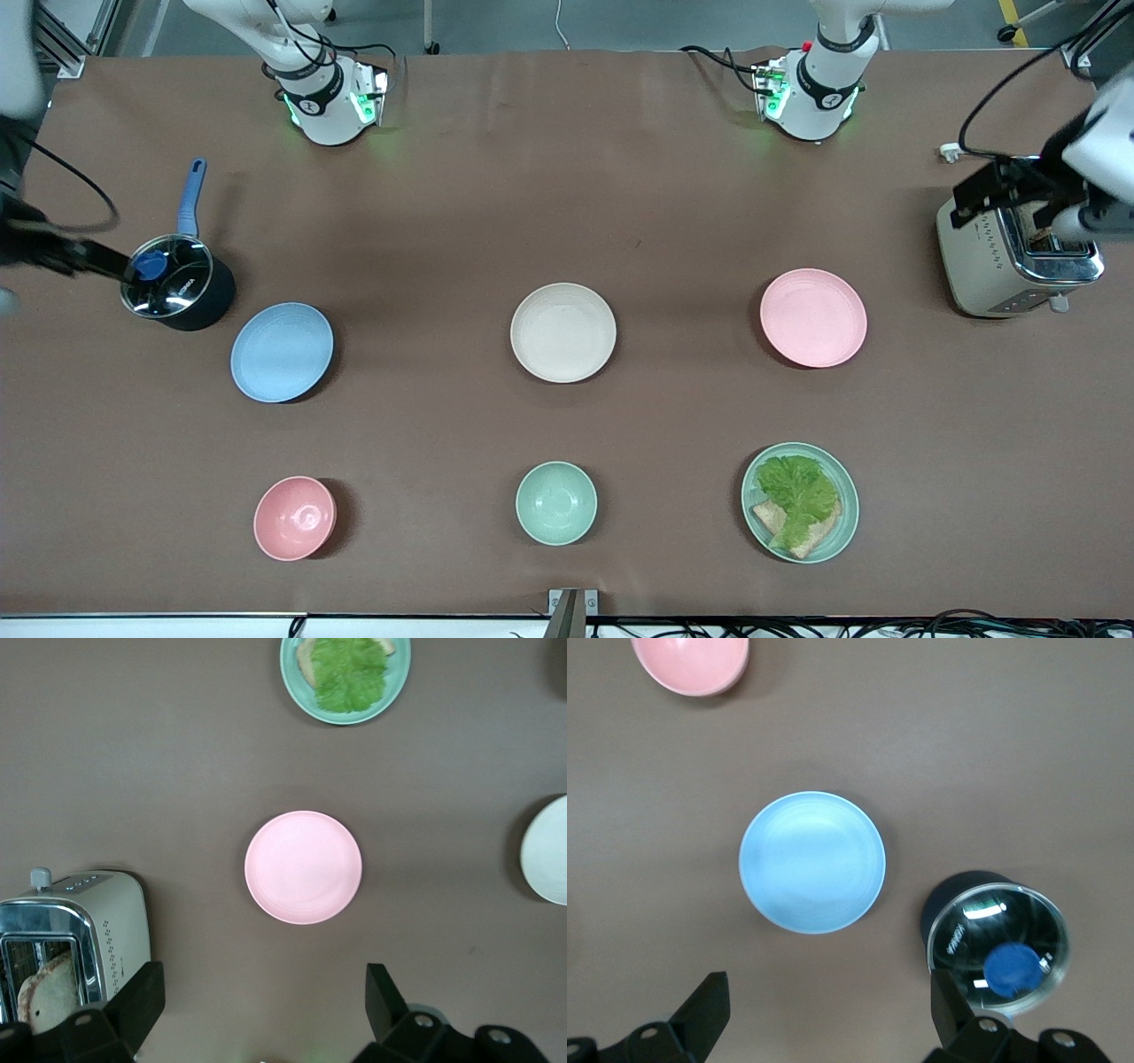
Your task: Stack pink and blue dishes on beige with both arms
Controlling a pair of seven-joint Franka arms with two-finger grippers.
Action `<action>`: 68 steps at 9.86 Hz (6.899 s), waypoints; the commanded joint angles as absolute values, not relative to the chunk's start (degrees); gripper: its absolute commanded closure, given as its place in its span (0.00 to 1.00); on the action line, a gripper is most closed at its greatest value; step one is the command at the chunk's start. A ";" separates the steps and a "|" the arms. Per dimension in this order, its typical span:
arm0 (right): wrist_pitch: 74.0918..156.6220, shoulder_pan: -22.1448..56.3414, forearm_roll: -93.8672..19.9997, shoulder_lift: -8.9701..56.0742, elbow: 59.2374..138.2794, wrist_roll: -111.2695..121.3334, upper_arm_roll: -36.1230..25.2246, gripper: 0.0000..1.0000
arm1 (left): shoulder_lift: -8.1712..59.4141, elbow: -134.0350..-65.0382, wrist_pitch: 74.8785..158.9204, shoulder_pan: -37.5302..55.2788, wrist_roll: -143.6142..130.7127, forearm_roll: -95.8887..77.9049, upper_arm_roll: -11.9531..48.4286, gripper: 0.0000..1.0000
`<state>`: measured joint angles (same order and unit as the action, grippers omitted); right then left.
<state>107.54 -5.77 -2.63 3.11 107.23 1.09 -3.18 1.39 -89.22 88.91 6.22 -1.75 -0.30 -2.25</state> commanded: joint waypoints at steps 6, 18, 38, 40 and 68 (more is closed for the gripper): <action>128.48 -11.51 -20.54 21.16 116.37 29.84 -4.22 0.00 | 13.75 -115.92 120.57 6.42 24.93 -11.68 -10.90 0.00; 131.75 -12.74 -35.68 30.59 116.02 43.34 -5.36 0.97 | 26.19 -122.34 132.45 5.71 31.55 -20.21 -10.81 0.85; 105.54 -0.89 -24.87 16.96 100.63 -18.18 7.02 0.99 | 40.52 -96.16 131.22 12.39 -46.75 14.86 31.46 0.74; 111.59 -0.18 -24.96 17.22 104.48 -20.21 10.70 0.99 | 37.90 -97.81 130.09 11.44 -46.94 15.29 31.46 0.00; 89.24 -0.88 1.59 -0.09 88.52 -15.77 0.11 0.00 | 1.06 -83.50 85.87 3.87 -4.66 -0.26 3.52 0.00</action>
